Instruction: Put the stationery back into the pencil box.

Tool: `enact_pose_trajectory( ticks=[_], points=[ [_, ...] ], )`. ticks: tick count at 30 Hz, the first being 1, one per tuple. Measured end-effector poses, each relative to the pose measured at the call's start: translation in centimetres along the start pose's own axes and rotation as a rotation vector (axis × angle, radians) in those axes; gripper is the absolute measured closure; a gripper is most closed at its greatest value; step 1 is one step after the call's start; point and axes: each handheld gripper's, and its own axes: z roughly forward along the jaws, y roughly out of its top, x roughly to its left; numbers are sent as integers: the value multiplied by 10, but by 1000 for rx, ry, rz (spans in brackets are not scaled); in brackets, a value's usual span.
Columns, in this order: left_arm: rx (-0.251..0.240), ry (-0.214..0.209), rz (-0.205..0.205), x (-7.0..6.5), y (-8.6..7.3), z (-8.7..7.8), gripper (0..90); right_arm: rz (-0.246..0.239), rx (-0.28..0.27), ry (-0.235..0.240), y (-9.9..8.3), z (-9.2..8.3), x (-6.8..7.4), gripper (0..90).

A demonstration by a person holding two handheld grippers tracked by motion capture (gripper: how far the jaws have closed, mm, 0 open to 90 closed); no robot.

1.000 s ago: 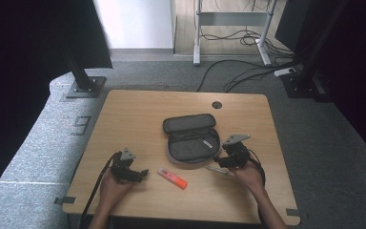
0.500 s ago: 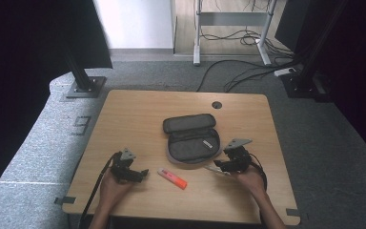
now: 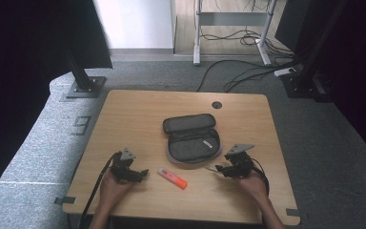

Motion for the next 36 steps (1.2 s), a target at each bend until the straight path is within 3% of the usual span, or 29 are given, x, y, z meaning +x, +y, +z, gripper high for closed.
enact_pose_trajectory(
  ticks=[16, 23, 27, 30, 36],
  points=[
    [0, -1, 0, 0, 0, 0, 11, -14, 28, 31, -13, 9, 2, 423],
    [-1, 1, 0, 0, 0, 0, 10, -52, 24, 28, -14, 8, 6, 535],
    [0, 0, 0, 0, 0, 0, 10, -96, 13, 58, -15, 8, 12, 658],
    [0, 0, 0, 0, 0, 0, 10, -99, 11, 76, -16, 8, 13, 748],
    [0, 0, 0, 0, 0, 0, 10, -94, 22, 75, -15, 7, 15, 779]
  ],
)
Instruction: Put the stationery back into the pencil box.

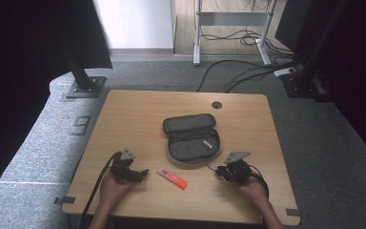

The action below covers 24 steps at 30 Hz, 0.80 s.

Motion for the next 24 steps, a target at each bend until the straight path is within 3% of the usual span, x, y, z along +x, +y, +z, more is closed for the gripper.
enact_pose_trajectory(
  ticks=[11, 24],
  points=[
    [0, 0, 0, 0, 0, 0, 10, -11, 23, -18, 2, -1, 4, 781],
    [-2, 0, 0, 0, 0, 0, 11, -11, -19, -23, 5, -17, 8, 784]
  ],
)
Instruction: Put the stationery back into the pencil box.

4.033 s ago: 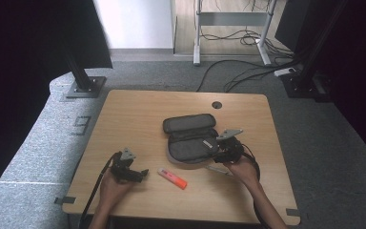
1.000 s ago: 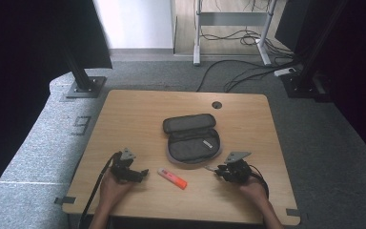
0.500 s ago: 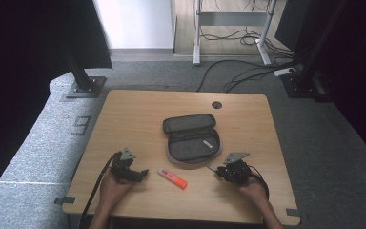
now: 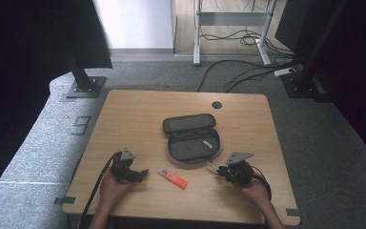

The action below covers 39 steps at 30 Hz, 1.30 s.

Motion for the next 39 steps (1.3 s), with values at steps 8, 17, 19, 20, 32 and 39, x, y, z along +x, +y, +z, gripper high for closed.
enact_pose_trajectory(
  ticks=[8, 17, 19, 20, 32, 39],
  points=[
    [2, 0, 0, 0, 0, 0, 10, 12, -42, 17, 7, -13, 0, 785],
    [1, -1, 0, 0, 0, 0, 11, 5, -68, 20, 18, -21, -1, 784],
    [2, 0, 0, 0, 0, 0, 11, 7, -72, 20, 20, -22, -2, 785],
    [1, -1, 0, 0, 0, 0, 10, 4, -72, 21, 20, -22, -2, 784],
    [1, -1, 0, 0, 0, 0, 10, -2, -85, 13, 33, -28, -3, 784],
    [2, -1, 1, 0, 0, 0, 11, -12, -87, 8, 42, -28, -4, 785]
  ],
)
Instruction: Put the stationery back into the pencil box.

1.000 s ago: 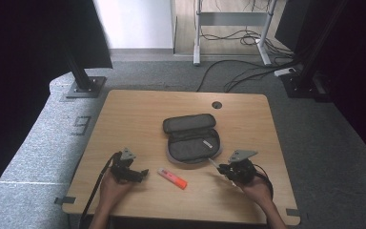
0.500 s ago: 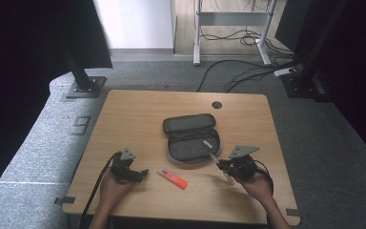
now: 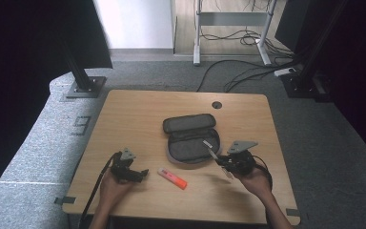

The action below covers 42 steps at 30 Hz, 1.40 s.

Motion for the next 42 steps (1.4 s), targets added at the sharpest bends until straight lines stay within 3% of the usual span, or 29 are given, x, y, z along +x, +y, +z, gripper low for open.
enact_pose_trajectory(
  ticks=[30, 42],
  points=[
    [1, -1, 0, 0, 0, 0, 10, -31, -30, -36, 40, 14, -14, 784],
    [1, 0, 0, 0, 0, 0, 10, -61, -23, -47, 55, 22, -14, 784]
  ],
)
